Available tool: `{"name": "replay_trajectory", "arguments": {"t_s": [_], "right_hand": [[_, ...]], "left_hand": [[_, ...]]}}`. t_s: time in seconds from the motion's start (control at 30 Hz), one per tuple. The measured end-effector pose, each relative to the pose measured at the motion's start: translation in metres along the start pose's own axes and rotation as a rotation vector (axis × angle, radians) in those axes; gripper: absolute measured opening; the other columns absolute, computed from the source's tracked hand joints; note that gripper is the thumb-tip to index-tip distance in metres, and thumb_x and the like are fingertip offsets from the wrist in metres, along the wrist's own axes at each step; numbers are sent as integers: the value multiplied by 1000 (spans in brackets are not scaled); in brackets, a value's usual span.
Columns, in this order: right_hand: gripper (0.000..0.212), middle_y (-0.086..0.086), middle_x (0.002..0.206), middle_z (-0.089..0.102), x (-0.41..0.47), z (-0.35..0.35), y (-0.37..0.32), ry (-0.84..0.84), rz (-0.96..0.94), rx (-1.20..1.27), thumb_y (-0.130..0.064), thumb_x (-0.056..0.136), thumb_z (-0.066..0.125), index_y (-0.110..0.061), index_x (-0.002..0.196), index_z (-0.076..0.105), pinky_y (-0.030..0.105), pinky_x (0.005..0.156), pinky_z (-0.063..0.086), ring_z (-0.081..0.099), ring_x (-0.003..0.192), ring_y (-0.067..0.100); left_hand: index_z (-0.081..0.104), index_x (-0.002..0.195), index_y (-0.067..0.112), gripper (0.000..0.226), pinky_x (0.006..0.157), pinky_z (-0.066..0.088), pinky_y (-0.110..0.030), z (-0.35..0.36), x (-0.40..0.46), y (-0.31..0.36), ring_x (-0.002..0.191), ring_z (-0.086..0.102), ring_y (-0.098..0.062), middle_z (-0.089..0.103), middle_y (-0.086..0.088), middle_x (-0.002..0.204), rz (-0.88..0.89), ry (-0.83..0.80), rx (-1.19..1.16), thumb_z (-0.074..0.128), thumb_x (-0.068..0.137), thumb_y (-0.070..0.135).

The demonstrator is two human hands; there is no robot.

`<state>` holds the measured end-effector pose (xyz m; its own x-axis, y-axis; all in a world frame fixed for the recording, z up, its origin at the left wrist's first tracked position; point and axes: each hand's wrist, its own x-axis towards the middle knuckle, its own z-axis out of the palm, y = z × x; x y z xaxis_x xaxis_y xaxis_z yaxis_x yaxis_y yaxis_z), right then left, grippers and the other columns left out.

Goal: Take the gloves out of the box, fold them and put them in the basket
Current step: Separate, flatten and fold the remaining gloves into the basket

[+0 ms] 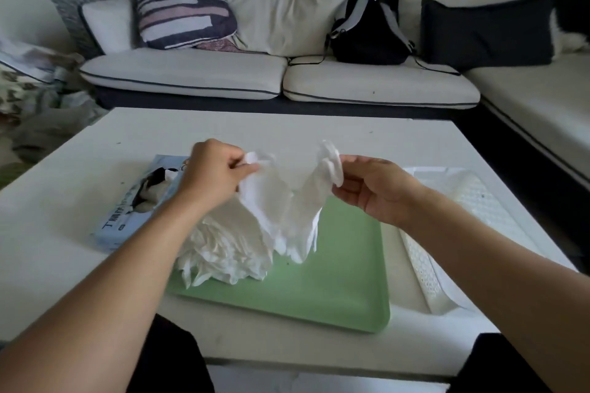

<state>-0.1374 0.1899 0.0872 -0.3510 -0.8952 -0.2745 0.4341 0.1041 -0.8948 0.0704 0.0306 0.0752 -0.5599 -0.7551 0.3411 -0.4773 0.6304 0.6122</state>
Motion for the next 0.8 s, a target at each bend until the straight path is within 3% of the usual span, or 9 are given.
{"name": "replay_trajectory", "arguments": {"t_s": [0.13,0.2,0.27,0.37,0.47,0.57,0.63,0.73,0.8], "right_hand": [[20,6,90,69,-5,-17,-18,-66,-20,17,-6,100,45,-7,101,64,27,74,59,67,78,18],[22,7,92,64,-8,-19,-21,-128,-12,4,-6,101,41,-7,107,62,28,76,57,63,78,18],[27,10,92,65,-11,-20,-23,-159,-14,56,-1,101,40,-9,120,58,26,71,58,65,74,17],[44,20,95,71,-16,-17,-24,-164,-4,181,11,100,37,-14,132,53,27,70,61,73,79,23],[39,22,105,70,-21,-7,-18,-212,11,138,10,99,42,-5,134,54,26,76,61,74,87,25],[35,22,114,69,-25,-3,-14,-208,28,28,5,99,46,3,133,54,27,80,61,73,94,27],[34,20,107,73,-27,-7,-18,-73,-39,-104,6,94,53,-1,127,58,32,79,61,74,90,28],[57,6,105,67,-25,-20,-20,138,-211,-491,-9,79,81,-15,131,57,36,80,57,70,93,20],[88,4,122,63,-25,-25,-16,25,-85,-512,-33,63,94,-20,139,52,37,89,53,66,109,21]], "left_hand": [[52,66,-1,39,57,32,-30,-14,1,-42,59,49,-21,46,-2,60,-184,-176,324,76,87,21],[61,81,5,24,60,35,-31,-12,-3,-40,75,54,-23,60,-5,88,-295,-257,515,71,85,26],[61,103,11,33,71,44,-34,-12,-10,-19,100,57,-30,59,-9,116,-359,-206,561,72,81,34],[48,141,16,73,102,40,-37,-2,-19,23,133,42,-25,45,-5,143,-156,-37,158,72,77,42],[55,136,25,73,104,47,-26,20,-38,73,125,57,-6,60,10,135,-63,-411,-565,81,71,46],[66,120,18,33,88,51,-18,55,-47,87,107,68,-8,73,7,114,-52,-369,-675,78,89,12],[72,111,14,15,86,55,-31,64,-43,88,101,71,-21,76,-3,109,-196,-320,-804,67,97,12],[77,103,16,22,91,51,-39,64,-36,85,99,70,-26,76,-8,107,-355,-401,-974,55,103,12],[74,104,12,25,90,54,-32,62,-36,85,98,70,-21,76,-7,105,-348,-445,-1050,50,104,9]]}}
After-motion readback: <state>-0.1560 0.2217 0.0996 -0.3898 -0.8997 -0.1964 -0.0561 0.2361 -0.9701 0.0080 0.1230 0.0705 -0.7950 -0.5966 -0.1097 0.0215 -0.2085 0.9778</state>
